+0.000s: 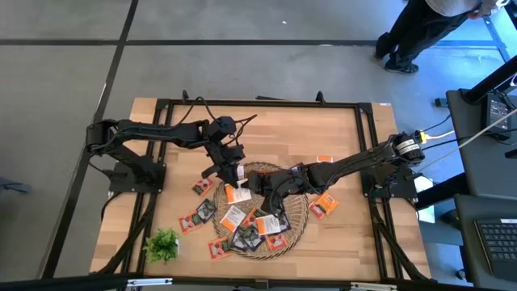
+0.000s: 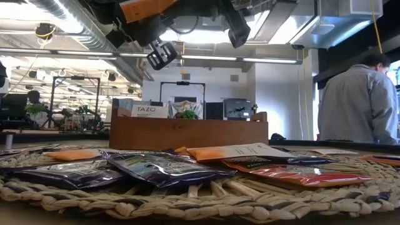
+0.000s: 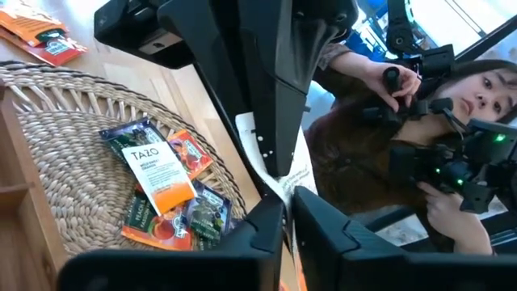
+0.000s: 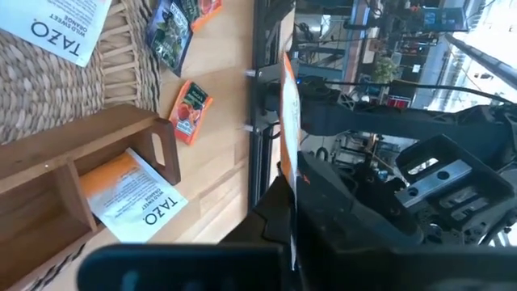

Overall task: Pick & Place Tea
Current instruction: Put the white tea bag into the left slot of the wooden organizer

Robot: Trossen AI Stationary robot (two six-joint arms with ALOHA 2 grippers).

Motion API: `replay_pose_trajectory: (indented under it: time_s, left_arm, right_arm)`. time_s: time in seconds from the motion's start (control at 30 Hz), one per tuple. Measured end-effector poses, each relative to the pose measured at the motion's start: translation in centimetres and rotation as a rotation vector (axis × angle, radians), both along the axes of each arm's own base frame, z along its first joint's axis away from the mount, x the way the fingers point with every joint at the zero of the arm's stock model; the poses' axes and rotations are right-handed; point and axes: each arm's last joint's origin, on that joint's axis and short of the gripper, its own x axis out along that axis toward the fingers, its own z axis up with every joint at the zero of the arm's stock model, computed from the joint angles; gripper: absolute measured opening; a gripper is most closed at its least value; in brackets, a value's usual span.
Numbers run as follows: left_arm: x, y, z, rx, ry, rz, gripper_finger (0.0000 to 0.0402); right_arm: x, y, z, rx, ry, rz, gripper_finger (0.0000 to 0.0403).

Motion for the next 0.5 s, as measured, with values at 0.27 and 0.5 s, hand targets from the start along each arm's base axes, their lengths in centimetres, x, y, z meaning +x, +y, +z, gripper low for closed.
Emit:
replay_pose_trajectory:
  time_s: [0.27, 0.5]
  left_arm:
    - [0.0, 0.0, 0.0, -0.005, -0.002, -0.008, 0.0006]
    - [-0.4, 0.3, -0.4, 0.039, -0.024, -0.019, 0.0003]
  right_arm:
    - [0.0, 0.4, 0.2, 0.008, -0.019, 0.004, 0.0080]
    - [-1.5, 0.5, 1.8, 0.181, -0.027, -0.102, 0.0138]
